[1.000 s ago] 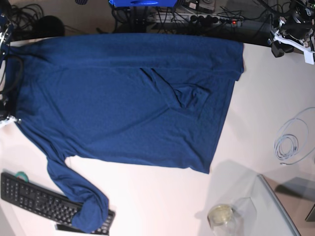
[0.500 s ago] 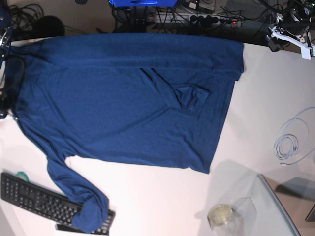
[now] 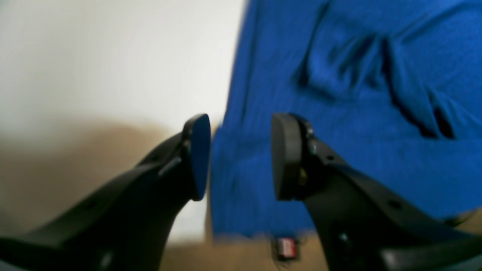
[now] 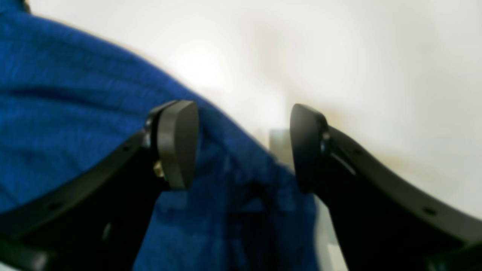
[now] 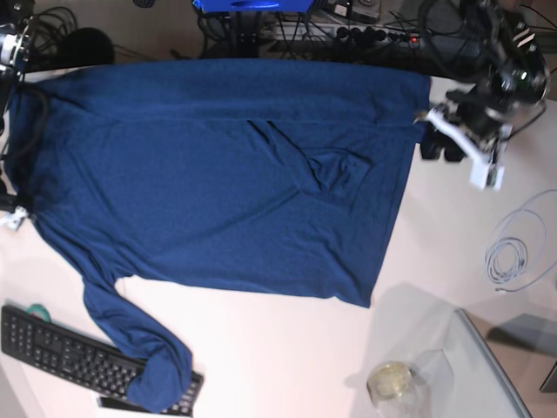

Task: Layout the t-shirt on the table in an organized manner, then fold the t-shirt properly
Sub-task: 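Lower the left gripper onto the opposite shirt edge and grasp it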

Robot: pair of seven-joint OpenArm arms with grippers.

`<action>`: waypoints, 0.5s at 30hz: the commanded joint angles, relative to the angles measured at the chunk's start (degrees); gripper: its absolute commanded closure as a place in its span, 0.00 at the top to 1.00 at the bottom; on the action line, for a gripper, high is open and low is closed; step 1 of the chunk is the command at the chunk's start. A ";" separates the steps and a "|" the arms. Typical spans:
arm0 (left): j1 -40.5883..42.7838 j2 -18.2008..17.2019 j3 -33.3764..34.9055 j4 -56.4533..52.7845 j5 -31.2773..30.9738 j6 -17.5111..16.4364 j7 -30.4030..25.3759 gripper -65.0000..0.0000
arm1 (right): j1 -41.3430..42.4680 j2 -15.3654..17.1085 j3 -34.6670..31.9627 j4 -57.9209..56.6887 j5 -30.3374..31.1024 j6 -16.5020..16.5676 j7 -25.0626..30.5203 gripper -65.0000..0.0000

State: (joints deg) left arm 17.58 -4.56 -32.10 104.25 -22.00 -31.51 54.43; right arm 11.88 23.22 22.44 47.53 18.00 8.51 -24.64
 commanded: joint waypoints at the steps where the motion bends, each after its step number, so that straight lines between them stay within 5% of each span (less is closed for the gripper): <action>1: -1.89 0.03 1.90 -0.11 2.35 0.17 -1.82 0.37 | 1.79 1.70 0.29 1.13 0.42 -0.03 1.39 0.55; 6: -10.86 3.63 8.67 -9.52 16.94 0.17 -2.87 0.00 | 2.14 1.70 -0.24 1.31 0.42 0.15 0.25 0.50; 11: -16.13 5.22 8.40 -19.19 20.90 0.17 -2.87 0.00 | 2.23 2.05 -10.08 1.40 0.42 2.61 0.16 0.35; 15: -16.57 5.22 8.40 -20.07 21.25 0.17 -2.96 0.00 | 2.32 2.05 -9.21 1.22 0.42 2.78 0.16 0.34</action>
State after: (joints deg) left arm 1.76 0.89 -23.59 83.29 -0.36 -31.38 52.23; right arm 12.93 23.59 12.75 47.92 18.72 11.46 -25.54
